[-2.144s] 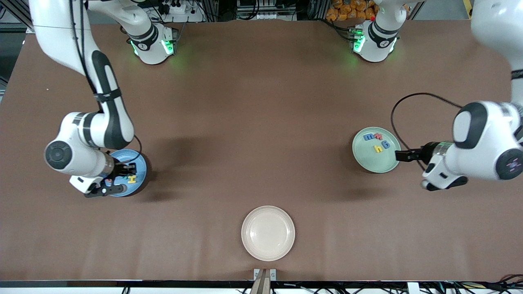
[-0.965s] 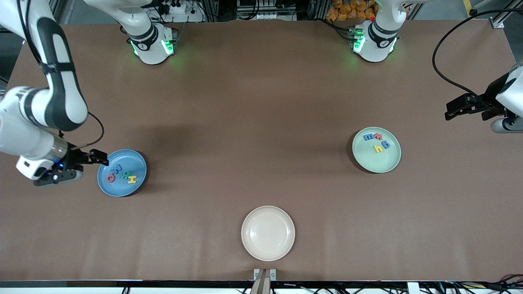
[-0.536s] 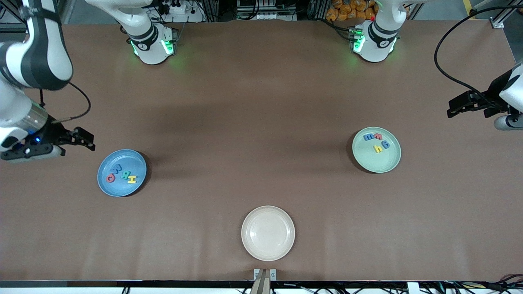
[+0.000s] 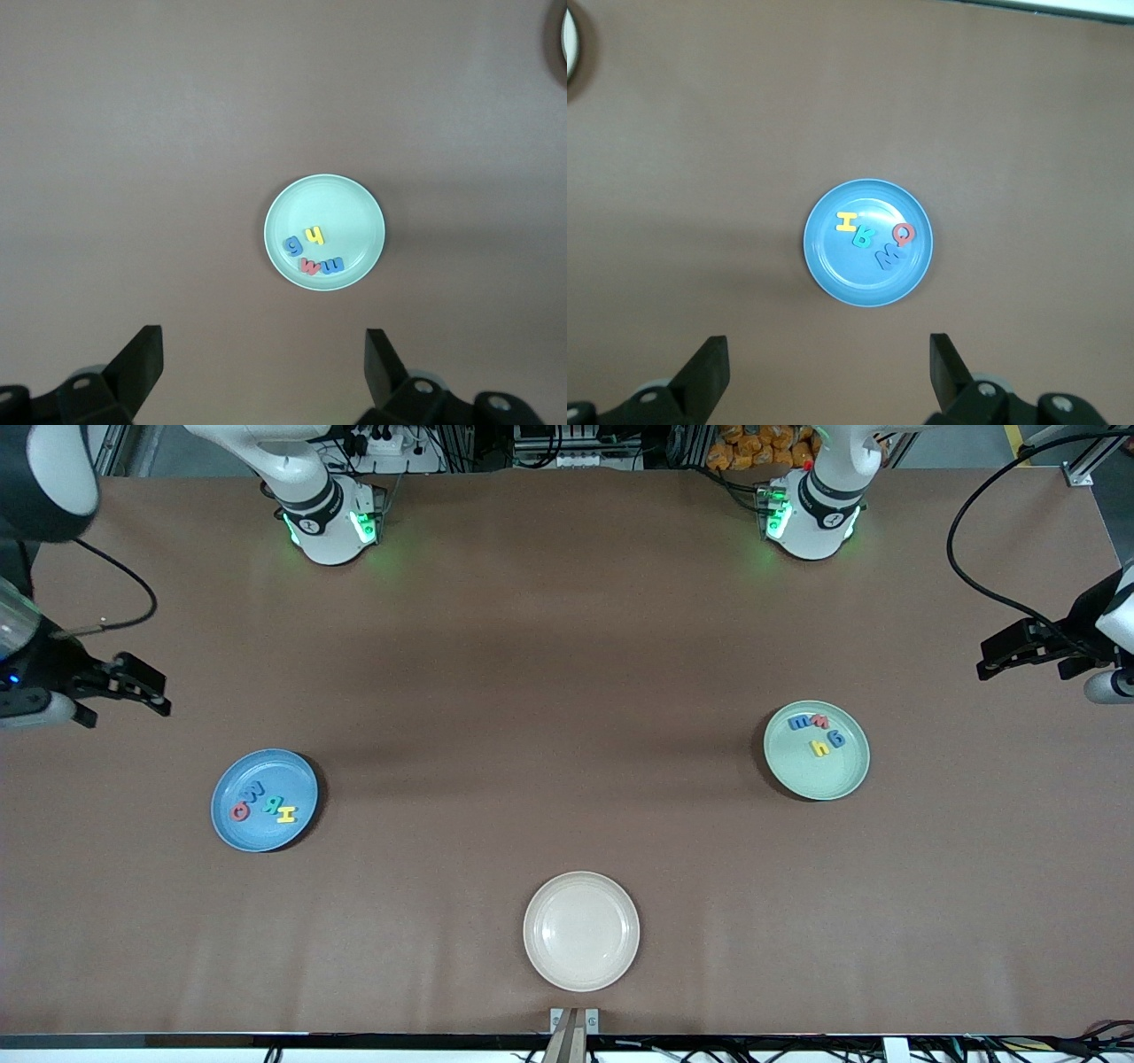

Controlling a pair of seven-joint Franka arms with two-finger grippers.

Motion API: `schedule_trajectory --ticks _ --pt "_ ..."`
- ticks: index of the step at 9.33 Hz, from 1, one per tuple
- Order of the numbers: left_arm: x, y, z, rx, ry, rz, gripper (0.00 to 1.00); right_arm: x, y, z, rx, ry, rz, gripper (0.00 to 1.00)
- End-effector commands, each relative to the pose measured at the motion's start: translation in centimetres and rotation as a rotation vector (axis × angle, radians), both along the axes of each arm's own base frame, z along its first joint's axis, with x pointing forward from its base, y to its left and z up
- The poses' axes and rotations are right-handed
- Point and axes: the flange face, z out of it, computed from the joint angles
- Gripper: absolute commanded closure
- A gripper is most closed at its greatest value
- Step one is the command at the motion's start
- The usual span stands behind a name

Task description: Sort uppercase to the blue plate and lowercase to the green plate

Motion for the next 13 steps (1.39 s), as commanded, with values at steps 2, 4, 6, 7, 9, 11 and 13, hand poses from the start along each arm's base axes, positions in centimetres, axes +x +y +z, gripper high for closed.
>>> schedule_trajectory --ticks 2,4,6,7,9,11,13 --pt "-1.6 0.0 1.6 -0.007 -0.021 -0.023 0.00 -0.4 0.4 4.9 -0.038 -0.017 -0.023 0.00" --pt "-2.2 -0.6 1.9 -0.008 -0.025 -0.035 0.00 -1.5 1.2 7.0 -0.034 0.034 -0.054 0.00" --pt "-2.8 -1.4 1.8 -0.008 -0.021 -0.049 0.00 -1.5 2.5 7.1 -0.026 0.032 -0.098 0.00" --pt "-2.9 -2.0 1.7 -0.008 -0.019 -0.059 0.00 -1.5 3.1 7.1 -0.019 0.033 -0.122 0.00" --pt "-2.8 -2.2 1.7 -0.008 -0.019 -0.064 0.00 -2.0 5.0 7.7 -0.015 0.024 -0.170 0.00" --pt "-2.5 -2.1 1.7 -0.009 -0.019 -0.064 0.00 -1.8 4.7 7.6 -0.016 0.016 -0.166 0.00" --pt "-2.4 -2.1 1.9 -0.006 -0.024 -0.079 0.00 -1.6 3.9 7.5 -0.064 0.011 -0.125 0.00"
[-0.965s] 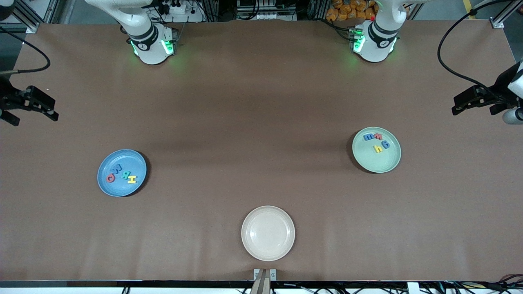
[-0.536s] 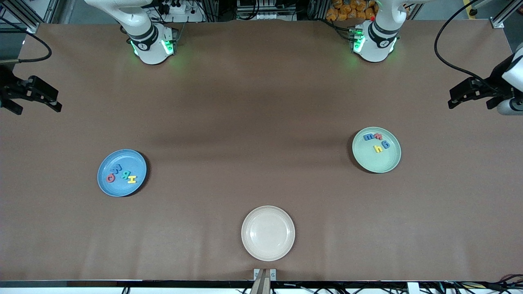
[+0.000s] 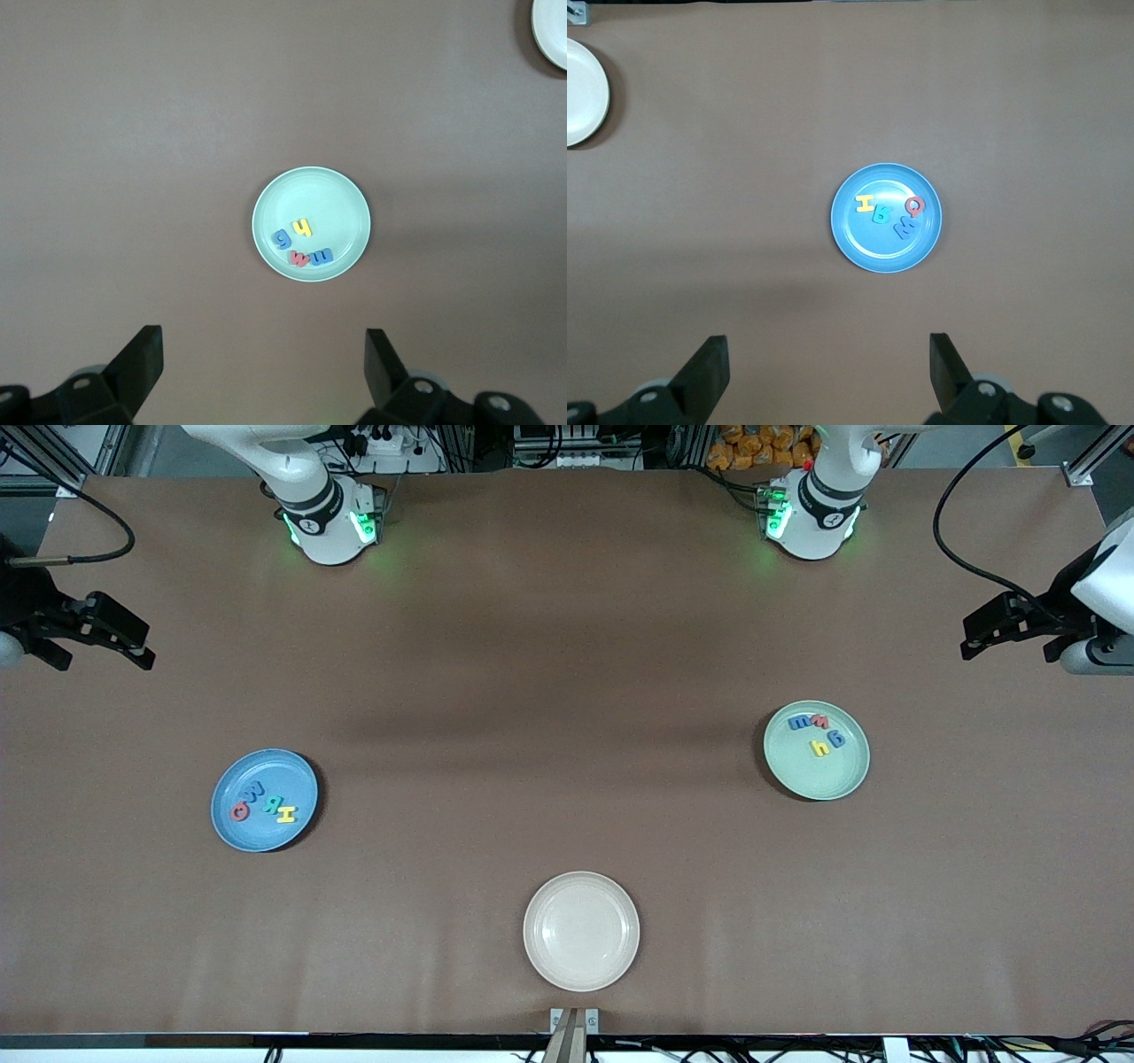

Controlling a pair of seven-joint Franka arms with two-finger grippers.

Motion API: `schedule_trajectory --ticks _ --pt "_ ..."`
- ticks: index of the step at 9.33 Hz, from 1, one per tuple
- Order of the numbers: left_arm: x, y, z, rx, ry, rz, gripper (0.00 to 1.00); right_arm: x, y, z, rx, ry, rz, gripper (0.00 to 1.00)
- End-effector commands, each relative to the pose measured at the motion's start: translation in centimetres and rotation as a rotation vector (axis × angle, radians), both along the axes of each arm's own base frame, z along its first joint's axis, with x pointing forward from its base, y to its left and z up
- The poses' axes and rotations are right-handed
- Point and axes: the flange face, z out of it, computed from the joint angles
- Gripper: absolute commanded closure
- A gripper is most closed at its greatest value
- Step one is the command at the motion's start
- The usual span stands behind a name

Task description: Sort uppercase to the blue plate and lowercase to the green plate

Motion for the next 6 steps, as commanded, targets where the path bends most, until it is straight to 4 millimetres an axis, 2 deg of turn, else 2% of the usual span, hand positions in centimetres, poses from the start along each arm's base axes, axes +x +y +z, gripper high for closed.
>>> schedule_trajectory --ticks 1,6 --pt "-0.4 0.3 0.5 -0.006 -0.008 -0.028 0.00 0.0 -1.2 0.5 -0.043 -0.005 0.042 0.00" --pt "-0.4 0.6 0.5 -0.006 -0.008 -0.024 0.00 -0.2 -2.2 0.6 -0.035 0.001 0.034 0.00"
